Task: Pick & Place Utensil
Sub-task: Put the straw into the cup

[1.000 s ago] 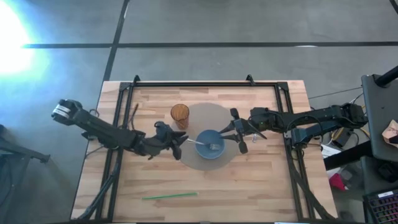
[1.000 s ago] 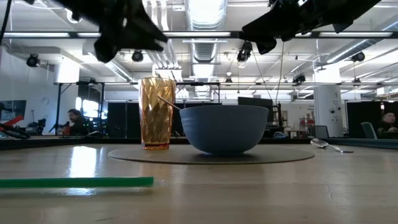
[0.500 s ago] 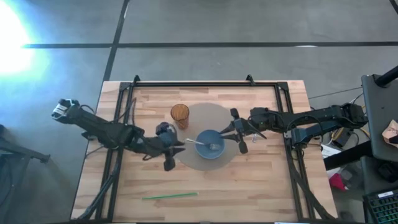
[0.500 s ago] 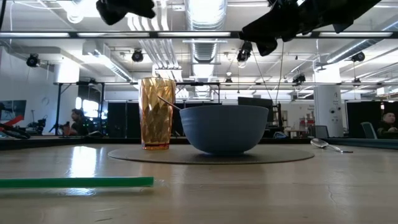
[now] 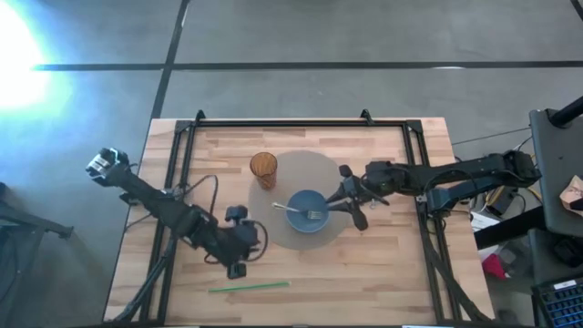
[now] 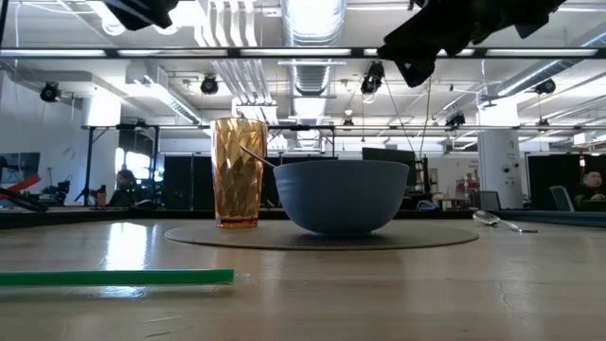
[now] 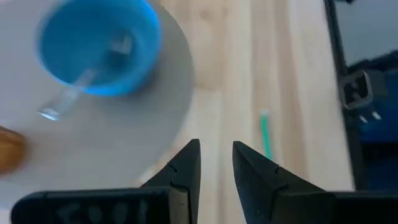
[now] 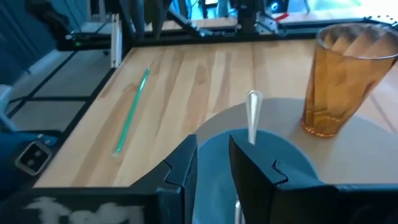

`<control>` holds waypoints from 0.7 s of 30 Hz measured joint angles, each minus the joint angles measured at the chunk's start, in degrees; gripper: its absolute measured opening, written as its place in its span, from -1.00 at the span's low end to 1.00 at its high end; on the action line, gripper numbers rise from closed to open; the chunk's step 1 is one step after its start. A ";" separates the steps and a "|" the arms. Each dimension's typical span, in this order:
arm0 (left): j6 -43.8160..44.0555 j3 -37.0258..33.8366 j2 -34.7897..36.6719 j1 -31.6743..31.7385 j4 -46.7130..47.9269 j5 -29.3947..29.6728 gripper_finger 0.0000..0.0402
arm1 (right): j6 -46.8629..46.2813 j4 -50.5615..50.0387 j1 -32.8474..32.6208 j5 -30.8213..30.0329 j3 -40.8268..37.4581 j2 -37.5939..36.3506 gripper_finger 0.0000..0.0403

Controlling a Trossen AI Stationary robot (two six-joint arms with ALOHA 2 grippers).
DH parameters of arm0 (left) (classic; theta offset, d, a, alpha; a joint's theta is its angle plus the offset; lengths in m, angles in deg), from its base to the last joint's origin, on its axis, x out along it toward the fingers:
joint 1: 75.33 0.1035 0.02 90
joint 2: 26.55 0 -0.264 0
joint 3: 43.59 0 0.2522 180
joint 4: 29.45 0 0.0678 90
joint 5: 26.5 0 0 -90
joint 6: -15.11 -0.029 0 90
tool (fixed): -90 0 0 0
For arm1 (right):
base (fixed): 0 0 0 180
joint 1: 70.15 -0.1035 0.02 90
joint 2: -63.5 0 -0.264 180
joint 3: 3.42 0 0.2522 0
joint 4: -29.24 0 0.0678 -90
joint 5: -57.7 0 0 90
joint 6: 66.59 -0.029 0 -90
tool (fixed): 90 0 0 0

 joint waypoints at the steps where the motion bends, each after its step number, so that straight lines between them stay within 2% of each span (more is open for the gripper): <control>1: 1.20 -0.02 -0.62 -0.82 0.02 -0.54 -0.58 | -0.07 -1.71 -0.33 0.02 0.74 -0.27 -0.56; 10: 8.93 0.32 -7.17 -6.02 0.02 -8.28 -0.60 | 0.31 -12.46 -1.72 -0.03 6.56 -0.75 -0.64; 21: 15.10 0.58 -14.38 -6.86 -0.05 -17.85 -0.64 | -0.33 -24.79 -1.76 -0.15 12.18 -0.74 -0.66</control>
